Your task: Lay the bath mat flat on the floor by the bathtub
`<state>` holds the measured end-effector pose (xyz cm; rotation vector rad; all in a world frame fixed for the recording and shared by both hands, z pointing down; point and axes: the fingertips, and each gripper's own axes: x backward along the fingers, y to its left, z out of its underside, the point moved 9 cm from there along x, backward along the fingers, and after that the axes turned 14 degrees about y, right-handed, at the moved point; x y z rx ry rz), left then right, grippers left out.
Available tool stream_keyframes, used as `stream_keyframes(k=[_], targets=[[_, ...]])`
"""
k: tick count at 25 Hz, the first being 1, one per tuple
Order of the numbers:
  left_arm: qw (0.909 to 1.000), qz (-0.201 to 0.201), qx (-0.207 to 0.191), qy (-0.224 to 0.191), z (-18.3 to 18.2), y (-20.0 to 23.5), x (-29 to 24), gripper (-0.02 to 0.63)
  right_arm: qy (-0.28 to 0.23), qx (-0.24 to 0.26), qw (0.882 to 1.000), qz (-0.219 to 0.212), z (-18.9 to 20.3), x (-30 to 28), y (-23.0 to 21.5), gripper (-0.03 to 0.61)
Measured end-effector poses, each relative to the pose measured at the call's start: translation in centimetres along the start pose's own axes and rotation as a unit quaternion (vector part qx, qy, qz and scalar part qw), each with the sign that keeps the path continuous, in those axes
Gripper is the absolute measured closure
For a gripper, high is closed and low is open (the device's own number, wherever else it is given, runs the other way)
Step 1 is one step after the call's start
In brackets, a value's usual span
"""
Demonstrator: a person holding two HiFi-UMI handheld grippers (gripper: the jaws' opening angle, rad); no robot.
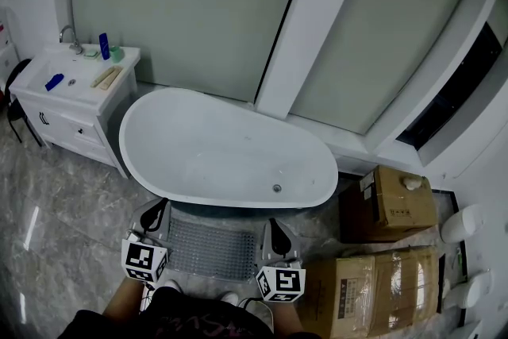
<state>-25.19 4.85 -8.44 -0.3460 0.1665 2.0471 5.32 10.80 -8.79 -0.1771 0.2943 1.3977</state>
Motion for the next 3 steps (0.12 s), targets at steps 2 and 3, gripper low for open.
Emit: stream_keyframes(k=[2,3], targets=[[1.0,-0.005,-0.004,0.0,0.01,0.02,-0.07,0.612,-0.004,0.006,1.0,0.0,-0.18,-0.11,0.09,0.566],[0.9999,-0.008,-0.007,0.0,0.02,0.05,-0.09,0.612,-0.007,0.009,1.0,0.0,-0.29,-0.15,0.13,0.567]])
